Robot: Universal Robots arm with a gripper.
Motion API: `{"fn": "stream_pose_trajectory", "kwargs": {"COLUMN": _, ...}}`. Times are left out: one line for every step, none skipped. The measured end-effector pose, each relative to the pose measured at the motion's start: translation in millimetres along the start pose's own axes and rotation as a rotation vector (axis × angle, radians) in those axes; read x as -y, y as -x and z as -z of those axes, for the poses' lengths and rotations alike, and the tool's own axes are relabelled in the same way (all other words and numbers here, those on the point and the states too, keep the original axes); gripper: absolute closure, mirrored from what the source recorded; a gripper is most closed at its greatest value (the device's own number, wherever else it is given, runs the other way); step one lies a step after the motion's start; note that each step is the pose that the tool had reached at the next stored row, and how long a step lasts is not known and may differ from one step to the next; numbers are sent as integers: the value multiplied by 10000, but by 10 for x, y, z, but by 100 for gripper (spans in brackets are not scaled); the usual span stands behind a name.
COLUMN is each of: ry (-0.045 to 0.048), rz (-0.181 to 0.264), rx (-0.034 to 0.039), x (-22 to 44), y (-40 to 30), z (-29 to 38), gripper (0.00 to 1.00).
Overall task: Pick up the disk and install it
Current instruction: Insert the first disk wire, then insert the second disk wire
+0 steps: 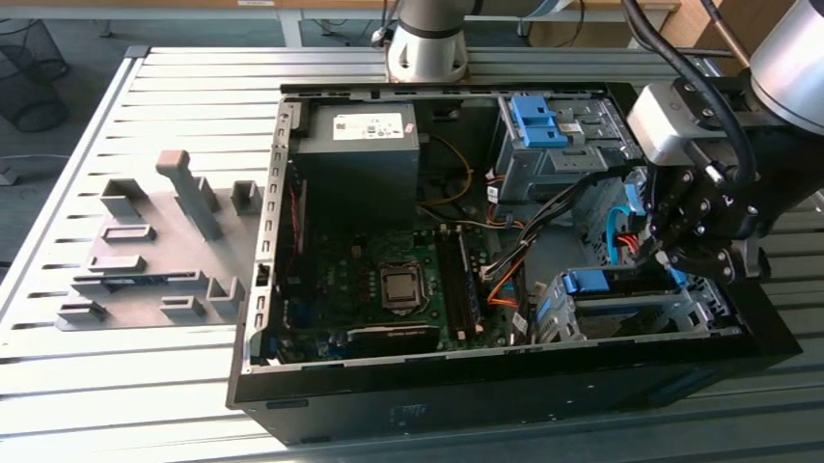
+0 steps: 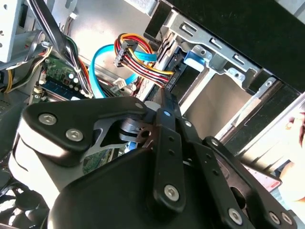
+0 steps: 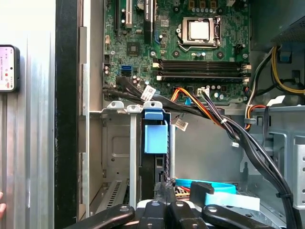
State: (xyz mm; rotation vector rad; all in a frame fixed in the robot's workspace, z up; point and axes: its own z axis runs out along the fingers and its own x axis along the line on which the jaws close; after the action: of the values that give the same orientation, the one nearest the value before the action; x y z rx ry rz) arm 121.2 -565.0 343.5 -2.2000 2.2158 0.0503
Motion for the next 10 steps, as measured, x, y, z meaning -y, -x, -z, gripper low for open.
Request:
{"fn": "stream_pose_trajectory", "kwargs": {"ry": 0, "rz": 0, "rx": -1, "x": 0, "y": 0, "z": 1, "gripper": 89}}
{"fn": "stream_pose_trajectory", "kwargs": {"ry": 0, "rz": 0, "rx": -3, "x": 0, "y": 0, "z": 2, "gripper": 89}}
{"fn": "stream_pose_trajectory", "kwargs": {"ry": 0, "rz": 0, "rx": -2, "x": 0, "y": 0, "z": 2, "gripper": 89}}
{"fn": "stream_pose_trajectory", "kwargs": {"ry": 0, "rz": 0, "rx": -2, "x": 0, "y": 0, "z": 2, "gripper": 89}}
{"fn": "stream_pose_trajectory", "kwargs": {"ry": 0, "rz": 0, "rx": -2, "x": 0, "y": 0, "z": 2, "gripper": 89}}
{"fn": "stream_pose_trajectory", "kwargs": {"ry": 0, "rz": 0, "rx": -1, "x": 0, "y": 0, "z": 2, "gripper": 89}}
{"fn": "stream_pose_trajectory", "kwargs": {"ry": 0, "rz": 0, "rx": -2, "x": 0, "y": 0, "z": 3, "gripper": 89}}
{"fn": "stream_pose_trajectory", "kwargs": {"ry": 0, "rz": 0, "rx": -2, "x": 0, "y": 0, "z": 3, "gripper": 89}}
{"fn": "stream_pose_trajectory", "kwargs": {"ry": 0, "rz": 0, "rx": -2, "x": 0, "y": 0, "z": 4, "gripper": 89}}
{"fn": "stream_pose_trajectory", "kwargs": {"ry": 0, "rz": 0, "rx": -2, "x": 0, "y": 0, "z": 4, "gripper": 89}}
